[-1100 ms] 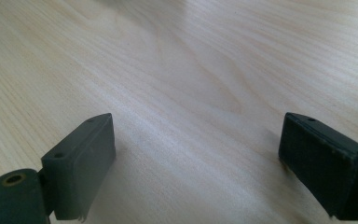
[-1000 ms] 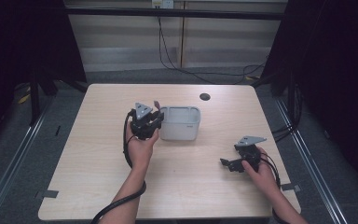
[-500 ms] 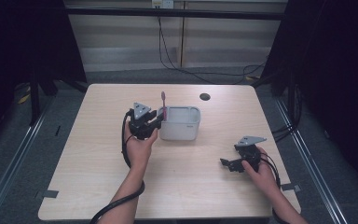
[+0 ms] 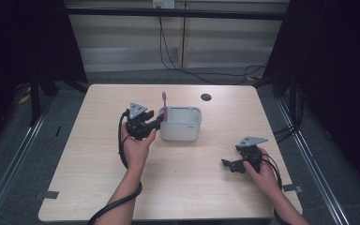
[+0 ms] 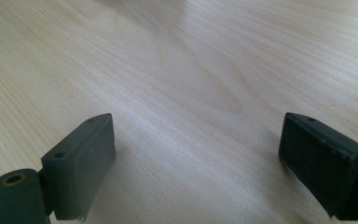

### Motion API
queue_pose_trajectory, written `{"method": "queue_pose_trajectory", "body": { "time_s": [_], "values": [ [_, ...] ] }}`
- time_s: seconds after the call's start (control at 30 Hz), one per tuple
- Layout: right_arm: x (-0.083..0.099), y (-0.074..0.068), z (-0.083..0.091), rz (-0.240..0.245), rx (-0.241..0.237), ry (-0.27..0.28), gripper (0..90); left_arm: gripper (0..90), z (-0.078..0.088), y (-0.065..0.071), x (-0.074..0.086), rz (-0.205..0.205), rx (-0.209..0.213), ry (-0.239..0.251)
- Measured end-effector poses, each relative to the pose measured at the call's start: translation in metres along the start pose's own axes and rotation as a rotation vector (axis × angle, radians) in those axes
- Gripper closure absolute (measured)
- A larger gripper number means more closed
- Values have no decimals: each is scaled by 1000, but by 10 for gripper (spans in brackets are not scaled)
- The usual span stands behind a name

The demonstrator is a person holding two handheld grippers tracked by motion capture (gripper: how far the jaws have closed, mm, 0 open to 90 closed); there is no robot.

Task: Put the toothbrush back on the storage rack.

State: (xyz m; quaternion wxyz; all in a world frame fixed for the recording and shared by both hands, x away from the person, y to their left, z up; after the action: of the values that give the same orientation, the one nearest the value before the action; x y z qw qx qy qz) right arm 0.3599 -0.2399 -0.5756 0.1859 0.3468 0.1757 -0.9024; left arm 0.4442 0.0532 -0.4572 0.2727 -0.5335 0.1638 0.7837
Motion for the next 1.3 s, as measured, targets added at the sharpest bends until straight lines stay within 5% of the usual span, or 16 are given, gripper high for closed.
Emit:
{"method": "queue_pose_trajectory", "body": {
  "time_s": [0.73, 1.3],
  "values": [
    [0, 0, 0, 0, 0, 0, 103, 393, 13, -11, 1, 69, 54, 15],
    [0, 0, 0, -1, 0, 0, 103, 242, 19, -19, 6, 52, 69, 0]
  ]
}}
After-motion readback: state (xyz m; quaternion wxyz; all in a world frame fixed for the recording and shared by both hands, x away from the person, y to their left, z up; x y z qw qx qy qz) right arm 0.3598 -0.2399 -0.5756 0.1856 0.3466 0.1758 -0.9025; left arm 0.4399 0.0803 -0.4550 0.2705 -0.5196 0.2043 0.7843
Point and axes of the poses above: each handheld gripper's, and its own axes: z roughly backward along the jaws, x roughly out of its underside, y roughly to its right, the point moved 9 cm from there along -z, roughly forward along the jaws, and after that the axes turned 13 degrees about -z, right-handed, at the moved point
